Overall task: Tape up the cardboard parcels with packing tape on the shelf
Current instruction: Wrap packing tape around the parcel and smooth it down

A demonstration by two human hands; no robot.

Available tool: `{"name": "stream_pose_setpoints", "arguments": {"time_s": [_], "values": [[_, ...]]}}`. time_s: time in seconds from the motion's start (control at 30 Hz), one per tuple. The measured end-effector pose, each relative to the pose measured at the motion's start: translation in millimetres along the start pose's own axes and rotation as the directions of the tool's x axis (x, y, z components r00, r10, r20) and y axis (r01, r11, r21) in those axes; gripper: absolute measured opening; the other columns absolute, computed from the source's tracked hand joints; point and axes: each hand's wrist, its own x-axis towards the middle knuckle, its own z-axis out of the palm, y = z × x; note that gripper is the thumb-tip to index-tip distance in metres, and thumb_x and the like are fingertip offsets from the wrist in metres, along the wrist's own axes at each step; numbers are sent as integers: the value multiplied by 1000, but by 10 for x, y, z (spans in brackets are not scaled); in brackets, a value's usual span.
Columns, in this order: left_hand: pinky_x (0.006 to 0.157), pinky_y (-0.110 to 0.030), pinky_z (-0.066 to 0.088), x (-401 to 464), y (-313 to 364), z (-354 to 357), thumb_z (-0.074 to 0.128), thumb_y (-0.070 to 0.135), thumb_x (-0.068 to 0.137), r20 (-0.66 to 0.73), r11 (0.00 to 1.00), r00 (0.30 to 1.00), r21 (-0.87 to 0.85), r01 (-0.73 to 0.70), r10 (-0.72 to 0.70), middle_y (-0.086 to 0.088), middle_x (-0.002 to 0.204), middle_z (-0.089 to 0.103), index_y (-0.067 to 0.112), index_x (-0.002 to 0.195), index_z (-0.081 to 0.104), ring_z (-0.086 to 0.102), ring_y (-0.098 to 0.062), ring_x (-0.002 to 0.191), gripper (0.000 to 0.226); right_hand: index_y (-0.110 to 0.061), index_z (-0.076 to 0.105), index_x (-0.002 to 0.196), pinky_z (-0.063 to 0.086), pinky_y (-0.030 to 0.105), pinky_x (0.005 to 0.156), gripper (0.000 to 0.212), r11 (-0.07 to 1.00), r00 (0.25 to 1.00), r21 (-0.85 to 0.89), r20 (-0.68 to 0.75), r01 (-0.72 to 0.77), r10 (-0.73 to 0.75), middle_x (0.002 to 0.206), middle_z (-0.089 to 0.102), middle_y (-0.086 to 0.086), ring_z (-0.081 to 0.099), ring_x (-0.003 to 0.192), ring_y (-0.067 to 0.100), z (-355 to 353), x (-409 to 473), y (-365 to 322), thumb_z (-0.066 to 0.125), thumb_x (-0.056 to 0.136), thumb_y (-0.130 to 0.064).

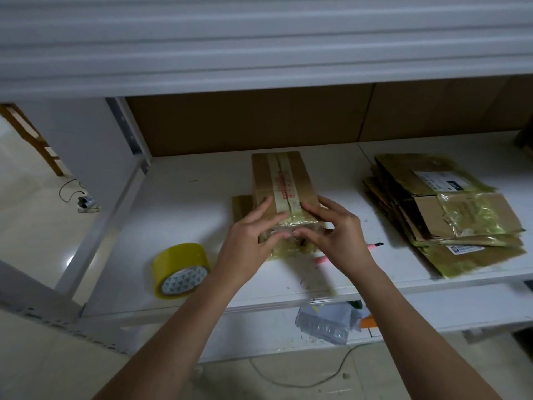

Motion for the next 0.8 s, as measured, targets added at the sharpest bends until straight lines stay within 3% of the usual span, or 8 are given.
{"name": "stream_pose_setpoints", "arguments": {"time_s": [0.07,0.17,0.33,0.43,0.5,0.6,0.73,0.8], "values": [[84,-19,52,-4,2,28,76,28,83,-48,997,998,66,-28,32,3,148,47,31,119,69,68,-5,93,37,-12,69,121,57,44,90,53,997,998,-55,-26,56,-57,141,53,13,61,119,25,34,-11,30,84,71,-23],[77,-21,54,-1,18,85,79,20,81,-131,994,990,100,-48,61,-1,141,55,23,114,74,64,2,75,33,-8,70,118,59,44,83,44,982,990,-149,-52,120,-129,140,54,17,68,105,30,66,-25,49,81,76,-15],[87,-23,54,40,-12,167,74,1,83,-222,1000,975,-2,-18,17,-9,129,62,7,112,73,66,-9,101,30,-8,68,108,58,36,73,30,951,986,-276,-49,141,-161,132,59,21,71,83,35,155,-1,-40,72,79,-2],[92,-18,51,94,-55,179,71,-6,82,-225,999,974,-38,4,-12,-15,124,64,2,110,72,62,-8,111,29,-2,71,104,59,42,73,35,944,982,-299,-83,138,-170,123,61,30,69,96,40,185,22,-59,74,70,7],[93,-8,46,112,-55,162,70,-9,82,-204,998,979,-60,0,-12,-18,123,64,-1,109,71,55,3,111,28,1,72,103,59,45,78,38,952,980,-260,-75,161,-186,116,64,30,63,109,41,164,27,-46,73,67,13],[92,-9,47,132,-52,137,68,-9,84,-182,993,982,-110,40,-60,-18,123,64,0,109,71,54,7,111,26,3,72,103,58,45,84,34,966,979,-184,-58,182,-196,109,69,25,56,119,39,122,43,-12,72,70,12],[89,-14,52,136,-5,100,67,-7,86,-140,994,989,-107,35,-50,-14,126,63,1,110,71,57,5,111,26,-2,72,112,56,43,92,34,980,989,-135,-15,147,-150,116,68,20,51,127,27,58,45,16,72,79,5],[78,-13,53,129,26,76,69,-5,85,-146,999,989,-51,-5,-2,-9,126,63,2,110,72,59,-1,107,26,-6,71,116,55,42,94,37,982,992,-144,17,126,-125,121,65,20,50,129,23,17,54,8,75,79,-1]]}}
